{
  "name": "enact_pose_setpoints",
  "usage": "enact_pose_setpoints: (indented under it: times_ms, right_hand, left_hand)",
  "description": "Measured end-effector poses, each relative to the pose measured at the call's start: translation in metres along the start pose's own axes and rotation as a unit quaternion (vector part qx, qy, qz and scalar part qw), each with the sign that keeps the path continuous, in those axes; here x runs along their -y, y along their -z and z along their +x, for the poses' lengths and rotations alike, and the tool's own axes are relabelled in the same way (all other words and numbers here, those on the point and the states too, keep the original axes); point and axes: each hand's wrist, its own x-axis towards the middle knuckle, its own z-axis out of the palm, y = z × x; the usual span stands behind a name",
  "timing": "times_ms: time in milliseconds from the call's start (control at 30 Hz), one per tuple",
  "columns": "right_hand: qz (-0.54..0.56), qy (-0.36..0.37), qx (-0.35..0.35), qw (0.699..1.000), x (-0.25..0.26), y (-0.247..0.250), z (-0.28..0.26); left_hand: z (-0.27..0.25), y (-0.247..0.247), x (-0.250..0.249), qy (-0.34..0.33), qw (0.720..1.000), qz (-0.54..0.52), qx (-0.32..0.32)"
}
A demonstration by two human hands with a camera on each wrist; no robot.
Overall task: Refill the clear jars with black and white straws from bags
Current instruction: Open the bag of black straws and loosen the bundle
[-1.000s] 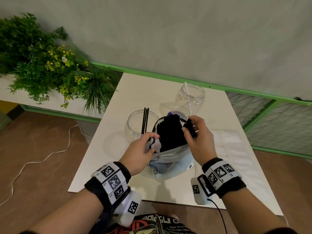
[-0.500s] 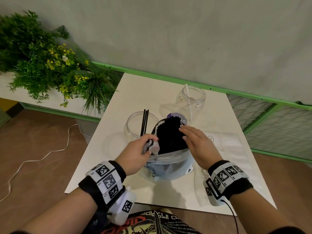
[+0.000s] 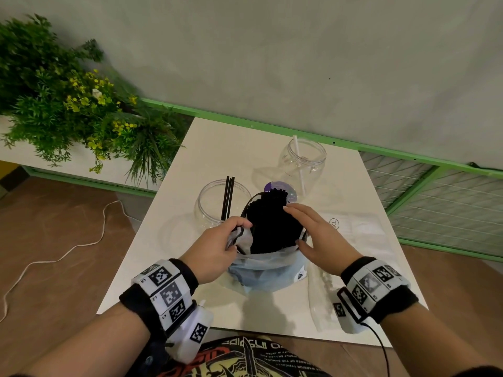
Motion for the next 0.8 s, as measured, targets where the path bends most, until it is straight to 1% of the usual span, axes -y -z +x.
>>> enact_pose_setpoints:
  times_ms: [67, 167, 300, 367, 467, 533, 600, 667, 800]
  right_hand:
    - [-0.029, 0.003, 0.019, 0.999, -0.001, -0.003, -0.001]
    - [-0.069, 0.010, -0.007, 0.998, 0.001, -0.010, -0.003]
    - [-0.108, -0.011, -0.027, 0.994, 0.005, -0.015, 0.001]
    - [-0.136, 0.007, -0.053, 0.989, 0.008, -0.016, 0.006]
    - [-0.206, 0.037, -0.100, 0.973, 0.016, -0.016, 0.017]
    - [-0.227, 0.048, -0.113, 0.966, 0.021, -0.016, 0.027]
    - [-0.217, 0.060, -0.103, 0.969, 0.026, -0.014, 0.038]
    - [-0.199, 0.070, -0.076, 0.975, 0.028, -0.011, 0.049]
    - [-0.164, 0.076, 0.020, 0.983, 0.025, -0.009, 0.068]
  left_hand:
    - [0.000, -0.001, 0.000, 0.002, 1.000, 0.000, 0.003]
    - [0.001, -0.002, -0.001, 0.001, 1.000, 0.007, 0.008]
    - [0.002, -0.002, -0.005, -0.002, 1.000, 0.004, 0.008]
    - [0.002, -0.003, -0.007, 0.002, 1.000, 0.001, 0.010]
    - [0.001, -0.005, -0.009, 0.004, 1.000, -0.007, 0.008]
    - [0.001, -0.005, -0.010, 0.006, 1.000, -0.002, 0.006]
    - [0.001, -0.006, -0.012, 0.011, 1.000, 0.004, 0.004]
    - [0.001, -0.005, -0.013, 0.016, 1.000, 0.004, 0.004]
    - [0.000, -0.005, -0.015, 0.022, 1.000, 0.009, 0.005]
